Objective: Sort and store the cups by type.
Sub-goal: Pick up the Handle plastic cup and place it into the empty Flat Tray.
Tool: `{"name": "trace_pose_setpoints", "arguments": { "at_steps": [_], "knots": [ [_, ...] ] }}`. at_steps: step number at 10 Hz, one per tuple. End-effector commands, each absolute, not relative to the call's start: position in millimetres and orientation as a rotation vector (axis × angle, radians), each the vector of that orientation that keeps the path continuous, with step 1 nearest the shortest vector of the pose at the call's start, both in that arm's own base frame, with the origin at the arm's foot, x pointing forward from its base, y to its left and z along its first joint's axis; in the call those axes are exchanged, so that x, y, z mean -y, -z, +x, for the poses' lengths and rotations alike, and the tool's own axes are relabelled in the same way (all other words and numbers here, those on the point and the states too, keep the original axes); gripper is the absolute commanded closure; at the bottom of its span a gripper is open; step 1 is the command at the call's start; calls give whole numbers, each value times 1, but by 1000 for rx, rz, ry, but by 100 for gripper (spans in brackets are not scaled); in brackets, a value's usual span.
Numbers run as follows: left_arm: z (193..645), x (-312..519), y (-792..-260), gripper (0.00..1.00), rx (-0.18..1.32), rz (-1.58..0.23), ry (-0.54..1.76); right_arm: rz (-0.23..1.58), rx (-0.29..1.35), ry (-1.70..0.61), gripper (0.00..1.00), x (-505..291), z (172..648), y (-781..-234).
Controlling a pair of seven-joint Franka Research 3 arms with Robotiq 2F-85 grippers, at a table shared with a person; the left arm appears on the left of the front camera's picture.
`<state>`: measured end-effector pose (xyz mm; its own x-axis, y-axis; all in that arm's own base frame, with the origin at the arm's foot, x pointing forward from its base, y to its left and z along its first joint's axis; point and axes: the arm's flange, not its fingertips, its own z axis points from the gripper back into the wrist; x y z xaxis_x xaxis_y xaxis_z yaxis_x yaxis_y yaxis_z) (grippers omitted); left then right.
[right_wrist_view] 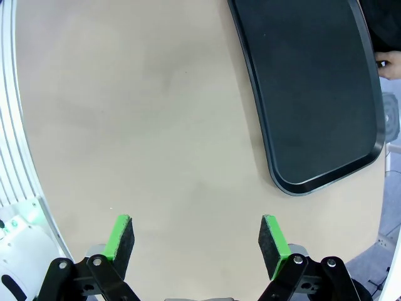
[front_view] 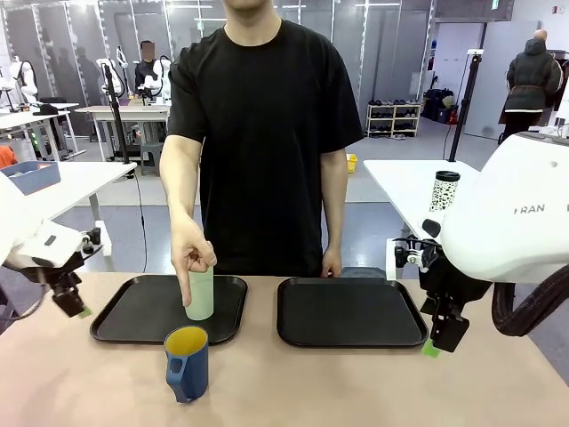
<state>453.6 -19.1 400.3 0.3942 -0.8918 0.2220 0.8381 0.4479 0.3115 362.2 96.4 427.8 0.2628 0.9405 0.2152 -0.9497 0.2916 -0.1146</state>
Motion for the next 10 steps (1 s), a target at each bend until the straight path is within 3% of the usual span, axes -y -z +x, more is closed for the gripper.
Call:
{"name": "trace_pose_setpoints", "arguments": {
  "at_steps": [1,4,10],
  "knots": [
    [450,12,-414,0,309,174,1294,23,263,-1252,0,-98,359,-422],
    [443,5,-413,0,351,114,1340,23,263,-1252,0,-98,359,-422],
    [445,16,-411,0,327,175,1333,23,263,-1252,0,-98,359,-422]
  ]
}}
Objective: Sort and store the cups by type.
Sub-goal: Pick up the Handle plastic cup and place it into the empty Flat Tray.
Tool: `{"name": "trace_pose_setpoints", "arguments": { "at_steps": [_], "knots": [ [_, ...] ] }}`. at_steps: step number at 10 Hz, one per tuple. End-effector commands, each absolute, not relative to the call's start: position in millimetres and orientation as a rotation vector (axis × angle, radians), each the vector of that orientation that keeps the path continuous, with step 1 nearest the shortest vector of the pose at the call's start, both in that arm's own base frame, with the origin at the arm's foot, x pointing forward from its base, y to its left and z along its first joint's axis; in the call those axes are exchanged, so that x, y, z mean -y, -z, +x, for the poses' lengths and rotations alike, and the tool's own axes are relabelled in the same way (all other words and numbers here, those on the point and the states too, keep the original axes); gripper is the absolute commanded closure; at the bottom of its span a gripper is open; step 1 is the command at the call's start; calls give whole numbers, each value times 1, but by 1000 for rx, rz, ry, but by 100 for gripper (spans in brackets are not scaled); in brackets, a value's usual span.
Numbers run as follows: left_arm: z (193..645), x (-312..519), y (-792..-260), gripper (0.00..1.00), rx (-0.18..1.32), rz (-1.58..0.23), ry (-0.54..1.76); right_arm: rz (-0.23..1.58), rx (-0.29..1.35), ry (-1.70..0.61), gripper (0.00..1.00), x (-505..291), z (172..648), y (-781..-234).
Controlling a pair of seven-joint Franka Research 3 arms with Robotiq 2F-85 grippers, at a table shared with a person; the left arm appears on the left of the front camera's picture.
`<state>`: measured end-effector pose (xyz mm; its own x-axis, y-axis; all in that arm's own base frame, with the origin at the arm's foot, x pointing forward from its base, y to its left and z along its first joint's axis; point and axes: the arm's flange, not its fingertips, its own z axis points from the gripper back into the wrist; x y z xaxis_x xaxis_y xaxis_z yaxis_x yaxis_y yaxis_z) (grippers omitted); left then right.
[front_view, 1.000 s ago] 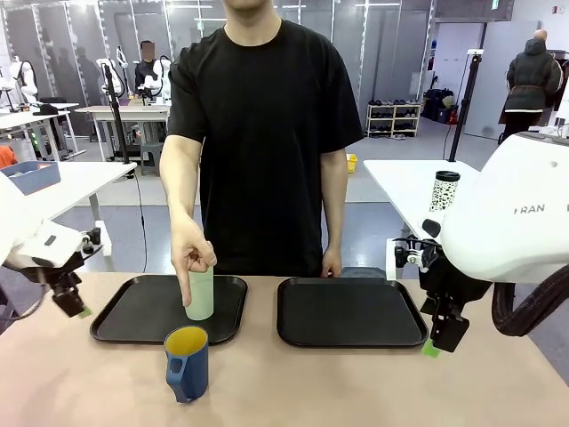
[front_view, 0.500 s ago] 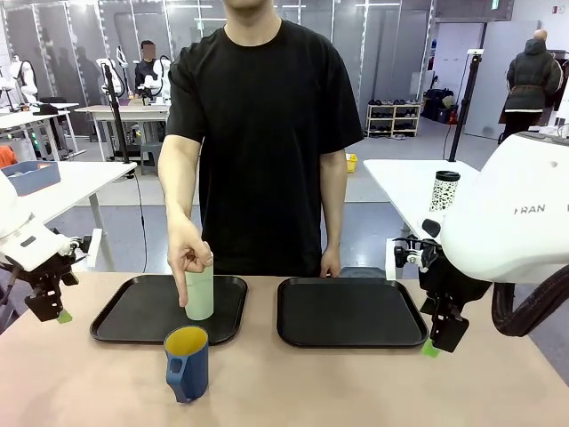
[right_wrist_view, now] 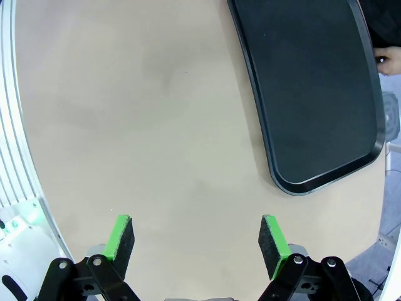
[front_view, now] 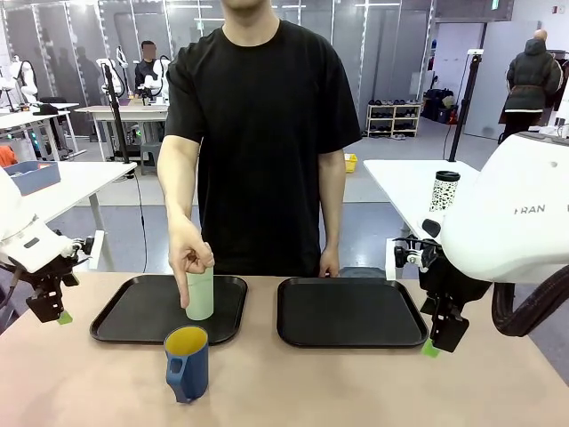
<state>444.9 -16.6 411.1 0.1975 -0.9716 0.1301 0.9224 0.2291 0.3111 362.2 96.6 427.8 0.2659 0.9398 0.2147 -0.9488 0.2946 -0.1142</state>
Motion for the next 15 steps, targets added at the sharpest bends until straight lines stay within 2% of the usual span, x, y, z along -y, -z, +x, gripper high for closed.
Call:
{"name": "trace_pose_setpoints", "arguments": {
  "at_steps": [1,3,5,6,8,10,11,13,15],
  "knots": [
    [452,13,-404,0,334,114,1450,23,263,-1252,0,-98,359,-422],
    [446,13,-392,0,353,-91,1620,23,263,-1252,0,-98,359,-422],
    [438,18,-373,0,506,-287,1679,23,263,-1252,0,-98,359,-422],
    [434,20,-364,0,548,-420,1676,23,263,-1252,0,-98,359,-422],
    [433,20,-344,0,611,-556,1673,23,263,-1252,0,-98,359,-422],
    [437,21,-320,0,728,-652,1644,23,263,-1252,0,-98,359,-422],
    [438,22,-309,0,802,-754,1651,23,263,-1252,0,-98,359,-422],
    [447,25,-288,0,946,-803,1601,23,263,-1252,0,-98,359,-422],
    [450,32,-271,0,991,-954,1561,23,263,-1252,0,-98,359,-422]
  ]
}}
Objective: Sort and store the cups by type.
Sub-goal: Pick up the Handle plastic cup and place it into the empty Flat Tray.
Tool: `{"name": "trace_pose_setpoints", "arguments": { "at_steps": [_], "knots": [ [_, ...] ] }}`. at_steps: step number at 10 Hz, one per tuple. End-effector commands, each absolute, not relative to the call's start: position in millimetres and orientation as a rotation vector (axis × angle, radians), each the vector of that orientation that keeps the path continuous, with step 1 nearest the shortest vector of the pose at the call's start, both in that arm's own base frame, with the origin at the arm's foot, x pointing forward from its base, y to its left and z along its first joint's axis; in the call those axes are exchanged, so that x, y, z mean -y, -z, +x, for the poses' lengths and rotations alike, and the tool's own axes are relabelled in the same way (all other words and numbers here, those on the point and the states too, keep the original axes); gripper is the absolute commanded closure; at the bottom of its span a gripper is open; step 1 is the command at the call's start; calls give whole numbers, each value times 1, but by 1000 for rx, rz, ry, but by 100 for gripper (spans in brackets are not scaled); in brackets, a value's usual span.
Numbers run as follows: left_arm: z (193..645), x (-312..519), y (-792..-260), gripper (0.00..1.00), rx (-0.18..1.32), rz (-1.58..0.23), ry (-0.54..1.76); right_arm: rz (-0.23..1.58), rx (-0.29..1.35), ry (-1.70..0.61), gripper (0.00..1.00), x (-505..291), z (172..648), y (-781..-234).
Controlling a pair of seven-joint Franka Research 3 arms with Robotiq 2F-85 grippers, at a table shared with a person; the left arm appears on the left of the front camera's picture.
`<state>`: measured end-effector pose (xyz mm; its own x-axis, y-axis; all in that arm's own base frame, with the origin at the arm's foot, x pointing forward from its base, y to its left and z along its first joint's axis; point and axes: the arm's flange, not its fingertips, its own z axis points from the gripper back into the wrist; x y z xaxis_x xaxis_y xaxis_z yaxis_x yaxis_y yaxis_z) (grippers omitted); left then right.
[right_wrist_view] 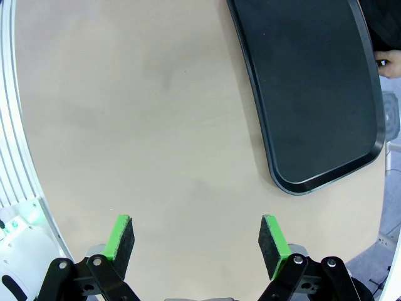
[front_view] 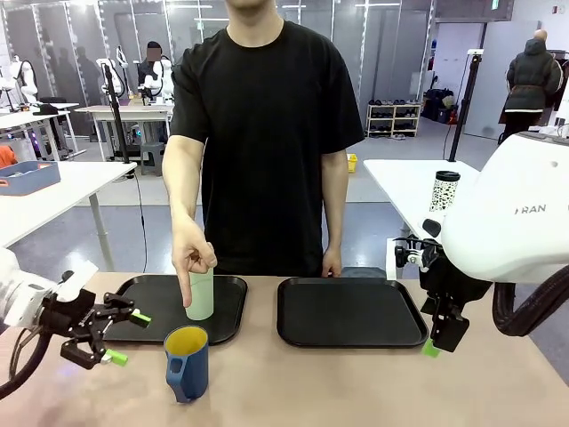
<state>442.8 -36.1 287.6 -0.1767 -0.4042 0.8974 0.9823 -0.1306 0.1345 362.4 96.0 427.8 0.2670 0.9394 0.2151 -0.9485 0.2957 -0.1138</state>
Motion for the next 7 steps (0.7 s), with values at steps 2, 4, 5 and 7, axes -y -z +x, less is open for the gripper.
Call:
{"name": "trace_pose_setpoints", "arguments": {
  "at_steps": [2,4,5,7],
  "knots": [
    [453,40,-265,0,1021,-1041,1500,23,263,-1252,0,-98,359,-422],
    [454,44,-258,0,979,-1117,1463,23,263,-1252,0,-98,359,-422],
    [455,44,-261,0,933,-1092,1468,23,263,-1252,0,-98,359,-422],
    [445,44,-259,0,962,-1090,1483,23,263,-1252,0,-98,359,-422]
  ]
}}
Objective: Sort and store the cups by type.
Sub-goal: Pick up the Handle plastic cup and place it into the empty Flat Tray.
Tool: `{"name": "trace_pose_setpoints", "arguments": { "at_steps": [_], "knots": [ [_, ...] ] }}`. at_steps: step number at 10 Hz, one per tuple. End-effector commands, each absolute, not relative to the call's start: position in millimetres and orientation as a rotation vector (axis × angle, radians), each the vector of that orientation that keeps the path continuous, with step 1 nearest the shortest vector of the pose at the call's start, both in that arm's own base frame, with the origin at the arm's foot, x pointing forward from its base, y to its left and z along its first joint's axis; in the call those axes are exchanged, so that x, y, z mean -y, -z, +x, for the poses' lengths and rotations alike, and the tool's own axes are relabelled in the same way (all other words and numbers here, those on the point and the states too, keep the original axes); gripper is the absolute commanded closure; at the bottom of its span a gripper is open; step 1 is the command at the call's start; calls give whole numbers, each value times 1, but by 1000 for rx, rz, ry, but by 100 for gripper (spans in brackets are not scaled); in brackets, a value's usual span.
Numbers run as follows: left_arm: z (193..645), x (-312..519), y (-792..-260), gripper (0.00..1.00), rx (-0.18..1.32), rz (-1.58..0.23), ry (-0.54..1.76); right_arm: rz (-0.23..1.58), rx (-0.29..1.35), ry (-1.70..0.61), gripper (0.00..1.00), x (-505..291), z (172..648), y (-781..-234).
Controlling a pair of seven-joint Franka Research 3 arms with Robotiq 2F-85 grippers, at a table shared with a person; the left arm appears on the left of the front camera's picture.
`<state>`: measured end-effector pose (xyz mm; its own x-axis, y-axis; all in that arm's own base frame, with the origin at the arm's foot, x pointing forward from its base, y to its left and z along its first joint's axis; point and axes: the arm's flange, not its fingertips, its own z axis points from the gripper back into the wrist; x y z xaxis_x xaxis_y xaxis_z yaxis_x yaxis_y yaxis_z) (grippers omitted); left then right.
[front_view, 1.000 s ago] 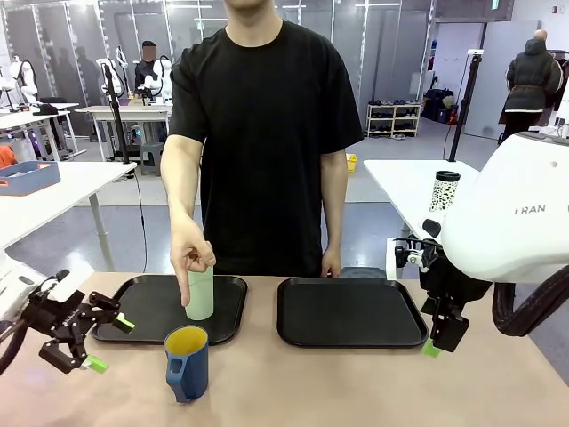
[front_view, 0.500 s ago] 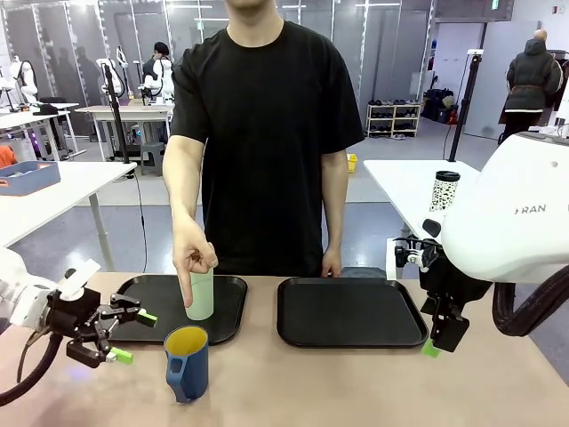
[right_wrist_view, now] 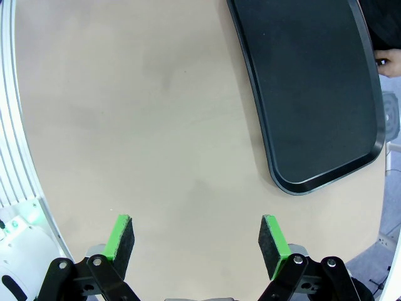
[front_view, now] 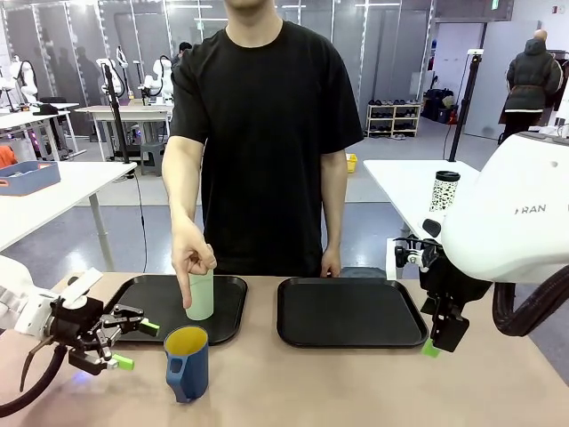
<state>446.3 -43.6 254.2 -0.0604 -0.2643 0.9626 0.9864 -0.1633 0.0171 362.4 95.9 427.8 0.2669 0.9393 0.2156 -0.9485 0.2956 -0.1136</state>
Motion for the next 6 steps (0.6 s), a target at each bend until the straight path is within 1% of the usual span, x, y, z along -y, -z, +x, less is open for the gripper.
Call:
{"name": "trace_pose_setpoints", "arguments": {
  "at_steps": [1,4,6],
  "knots": [
    [445,44,-259,0,962,-1090,1483,23,263,-1252,0,-98,359,-422],
    [454,57,-242,0,938,-1124,1515,23,263,-1252,0,-98,359,-422],
    [458,64,-236,0,948,-1137,1499,23,263,-1252,0,-98,359,-422]
  ]
}}
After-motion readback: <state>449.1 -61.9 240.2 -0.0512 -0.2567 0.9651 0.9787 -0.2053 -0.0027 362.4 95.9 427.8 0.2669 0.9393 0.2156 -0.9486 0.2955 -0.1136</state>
